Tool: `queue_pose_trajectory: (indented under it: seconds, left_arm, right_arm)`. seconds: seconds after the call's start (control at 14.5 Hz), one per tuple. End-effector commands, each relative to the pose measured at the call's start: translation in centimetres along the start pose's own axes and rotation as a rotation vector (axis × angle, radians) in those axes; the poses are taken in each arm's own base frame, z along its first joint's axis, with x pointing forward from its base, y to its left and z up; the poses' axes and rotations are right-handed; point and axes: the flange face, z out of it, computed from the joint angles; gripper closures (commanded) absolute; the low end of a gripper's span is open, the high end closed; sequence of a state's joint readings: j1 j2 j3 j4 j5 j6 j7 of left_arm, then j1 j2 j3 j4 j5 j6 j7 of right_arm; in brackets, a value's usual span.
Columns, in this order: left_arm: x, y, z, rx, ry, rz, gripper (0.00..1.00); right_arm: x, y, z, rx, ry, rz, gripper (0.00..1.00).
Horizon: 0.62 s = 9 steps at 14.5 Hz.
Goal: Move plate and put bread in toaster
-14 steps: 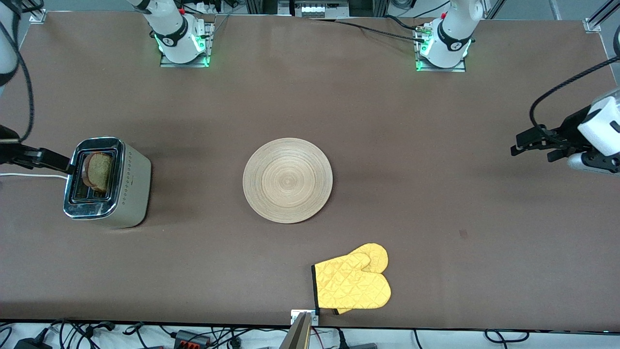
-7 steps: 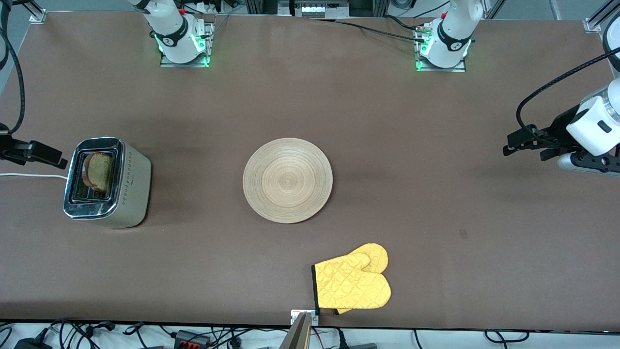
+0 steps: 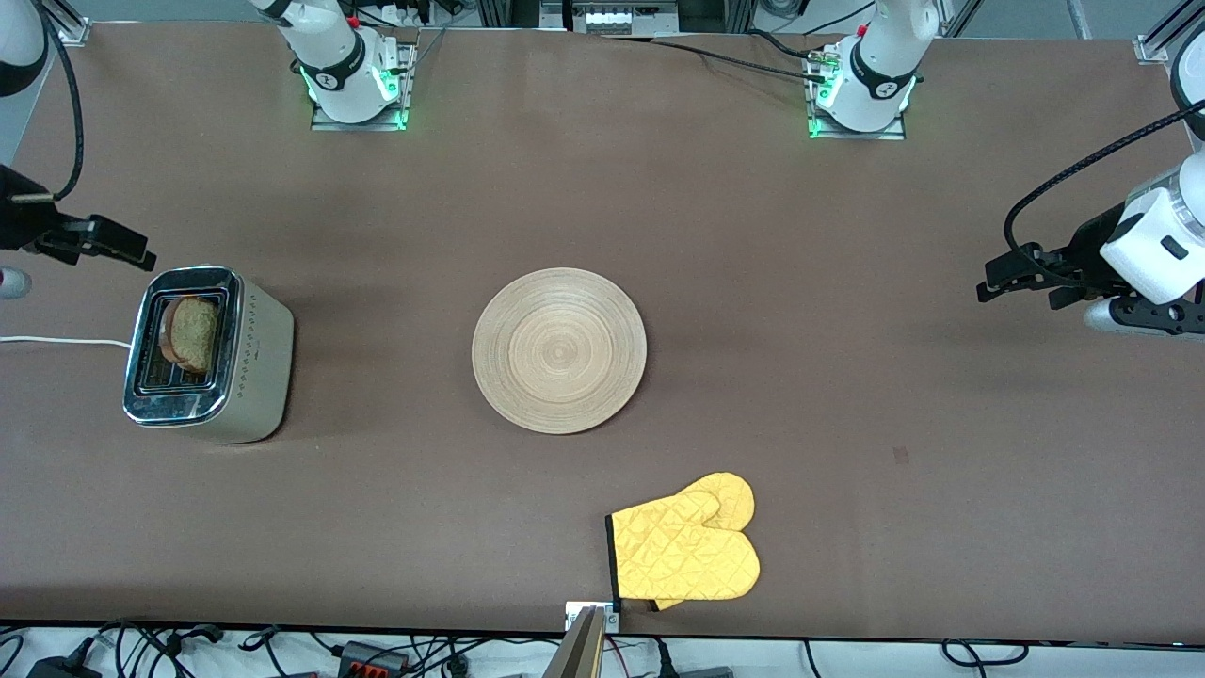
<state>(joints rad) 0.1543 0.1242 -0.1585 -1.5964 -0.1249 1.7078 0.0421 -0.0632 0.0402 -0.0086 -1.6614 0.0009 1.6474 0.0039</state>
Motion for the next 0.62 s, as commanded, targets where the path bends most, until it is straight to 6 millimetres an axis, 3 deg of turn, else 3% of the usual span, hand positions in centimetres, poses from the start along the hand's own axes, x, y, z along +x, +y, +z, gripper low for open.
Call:
queue_pose_trajectory:
  seconds: [0.0, 0.55]
  left_arm:
    - [-0.18, -0.22, -0.72, 0.021, -0.003, -0.008, 0.0]
    - [-0.18, 0.05, -0.69, 0.02, -0.004, -0.008, 0.0]
  right_arm:
    - [-1.97, -0.19, -0.24, -0.012, 0.014, -0.025, 0.0]
    - [-2.01, -0.21, -0.68, -0.011, 0.033, -0.037, 0.0]
